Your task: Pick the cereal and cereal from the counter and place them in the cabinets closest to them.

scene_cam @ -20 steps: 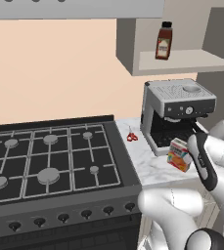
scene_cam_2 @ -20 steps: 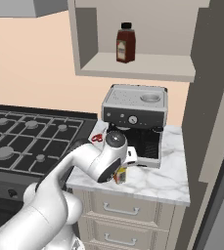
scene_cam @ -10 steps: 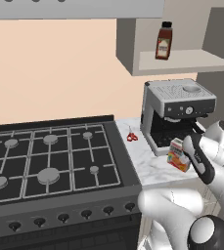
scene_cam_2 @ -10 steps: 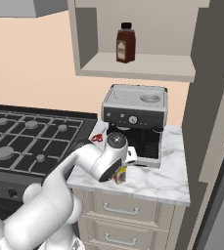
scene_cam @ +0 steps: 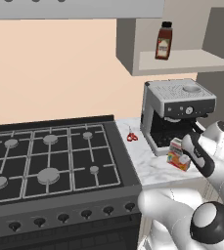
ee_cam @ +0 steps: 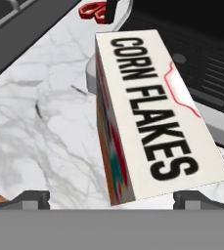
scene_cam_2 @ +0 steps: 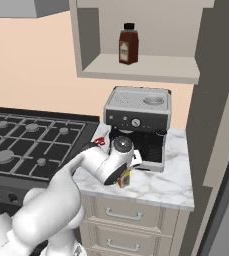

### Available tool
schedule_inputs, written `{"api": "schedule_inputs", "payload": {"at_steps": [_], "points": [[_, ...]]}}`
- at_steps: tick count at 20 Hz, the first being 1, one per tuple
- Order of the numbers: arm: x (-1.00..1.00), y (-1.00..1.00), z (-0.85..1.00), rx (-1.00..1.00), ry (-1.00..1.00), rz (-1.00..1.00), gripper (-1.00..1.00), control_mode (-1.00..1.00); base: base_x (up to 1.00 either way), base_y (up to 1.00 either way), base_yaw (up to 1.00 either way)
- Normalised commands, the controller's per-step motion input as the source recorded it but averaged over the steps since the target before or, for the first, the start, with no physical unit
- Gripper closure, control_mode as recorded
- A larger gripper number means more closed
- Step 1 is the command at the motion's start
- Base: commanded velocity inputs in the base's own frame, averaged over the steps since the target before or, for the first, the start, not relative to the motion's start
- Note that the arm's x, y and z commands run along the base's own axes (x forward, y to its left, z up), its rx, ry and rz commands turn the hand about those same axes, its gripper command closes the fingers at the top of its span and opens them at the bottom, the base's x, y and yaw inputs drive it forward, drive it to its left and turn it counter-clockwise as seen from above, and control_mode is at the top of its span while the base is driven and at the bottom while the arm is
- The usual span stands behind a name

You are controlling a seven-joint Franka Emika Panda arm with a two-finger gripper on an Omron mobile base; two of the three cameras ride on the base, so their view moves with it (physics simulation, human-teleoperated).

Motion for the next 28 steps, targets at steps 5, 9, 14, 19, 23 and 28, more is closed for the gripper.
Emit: {"api": "schedule_inputs", "payload": {"at_steps": [5,9,14,19,23,28], "points": [[0.02,-0.01,-0.03,0.00,0.00,0.03,-1.00,-1.00,0.00,0.00,0.00],[0.00,-0.04,0.00,0.00,0.00,0.01,-1.00,-1.00,0.00,0.00,0.00],[-0.02,-0.23,0.00,0.07,-0.02,0.00,-1.00,-1.00,0.00,0.00,0.00],[0.12,-0.10,-0.01,0.02,0.00,0.01,-1.00,-1.00,0.00,0.00,0.00],[0.36,0.00,-0.11,0.00,0.00,0.03,-1.00,-1.00,0.00,0.00,0.00],[0.17,0.01,-0.14,0.00,0.00,0.03,-1.00,-1.00,0.00,0.00,0.00]]}}
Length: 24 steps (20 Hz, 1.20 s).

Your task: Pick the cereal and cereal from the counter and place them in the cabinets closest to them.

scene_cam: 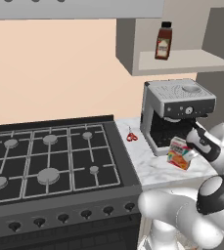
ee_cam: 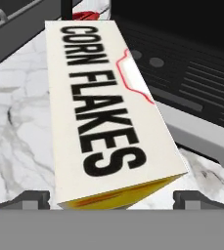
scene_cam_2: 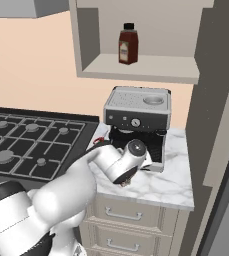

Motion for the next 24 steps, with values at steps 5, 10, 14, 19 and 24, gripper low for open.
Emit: {"api": "schedule_inputs", "payload": {"at_steps": [5,10,14,19,24], "points": [[0.00,0.00,-0.01,0.00,0.00,0.00,1.00,-1.00,0.00,0.00,0.00],[-0.01,0.00,0.11,0.01,-0.01,-0.02,1.00,-1.00,0.00,0.00,0.00],[-0.15,0.00,0.54,0.00,-0.05,-0.09,1.00,-1.00,0.00,0.00,0.00],[-0.35,-0.02,0.73,0.00,-0.04,-0.13,1.00,-1.00,0.00,0.00,0.00],[-0.59,-0.05,0.76,-0.04,-0.01,-0.11,1.00,-1.00,0.00,0.00,0.00]]}}
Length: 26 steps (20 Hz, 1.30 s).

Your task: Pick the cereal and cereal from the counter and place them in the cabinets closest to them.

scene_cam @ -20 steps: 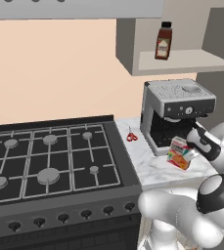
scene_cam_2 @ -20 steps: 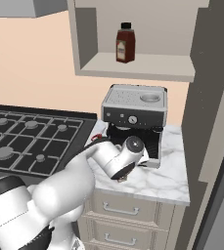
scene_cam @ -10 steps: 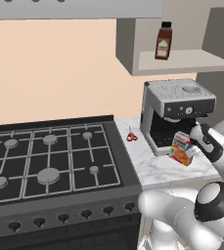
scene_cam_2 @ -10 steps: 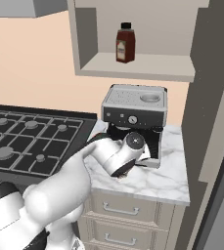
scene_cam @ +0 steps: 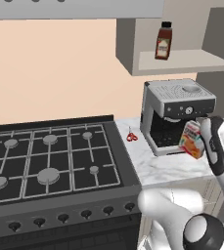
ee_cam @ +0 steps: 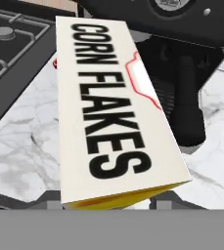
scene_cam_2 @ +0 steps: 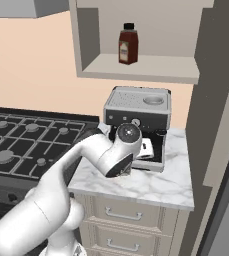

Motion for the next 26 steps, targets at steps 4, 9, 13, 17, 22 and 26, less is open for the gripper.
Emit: {"api": "schedule_inputs", "payload": {"at_steps": [4,9,13,17,22,26], "points": [[-0.83,-0.15,0.62,-0.03,-0.07,-0.09,1.00,-1.00,0.00,0.00,0.00],[-0.92,-0.25,0.59,-0.02,-0.09,-0.05,1.00,-1.00,0.00,0.00,0.00],[-0.98,0.05,0.45,-0.08,-0.10,-0.01,1.00,-1.00,0.00,0.00,0.00],[-0.90,0.25,0.43,-0.10,-0.01,0.00,1.00,-1.00,0.00,0.00,0.00],[-0.51,0.13,0.66,-0.11,0.03,0.00,1.00,-1.00,0.00,0.00,0.00],[-0.29,-0.03,0.74,-0.05,0.05,-0.05,1.00,-1.00,0.00,0.00,0.00]]}}
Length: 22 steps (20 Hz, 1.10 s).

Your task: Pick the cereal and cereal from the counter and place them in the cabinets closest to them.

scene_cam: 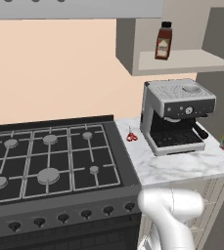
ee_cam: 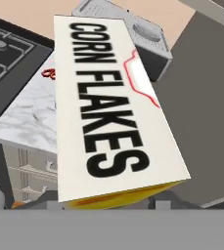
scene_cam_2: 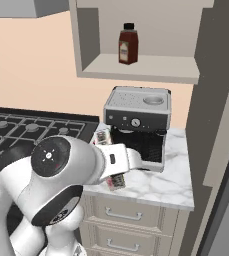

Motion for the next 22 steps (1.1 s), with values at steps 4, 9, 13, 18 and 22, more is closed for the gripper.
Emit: {"api": "schedule_inputs", "payload": {"at_steps": [4,9,13,18,22], "points": [[-0.19,-0.05,0.73,0.00,0.02,-0.12,1.00,-1.00,0.00,0.00,0.00],[-0.03,0.00,0.62,0.04,-0.07,-0.13,1.00,-1.00,0.00,0.00,0.00],[-0.21,0.00,0.23,0.05,-0.20,-0.01,1.00,-1.00,0.00,0.00,0.00],[-0.09,0.00,0.39,0.11,-0.22,0.00,1.00,-1.00,0.00,0.00,0.00],[0.00,0.04,0.40,0.07,-0.17,-0.01,1.00,-1.00,0.00,0.00,0.00]]}}
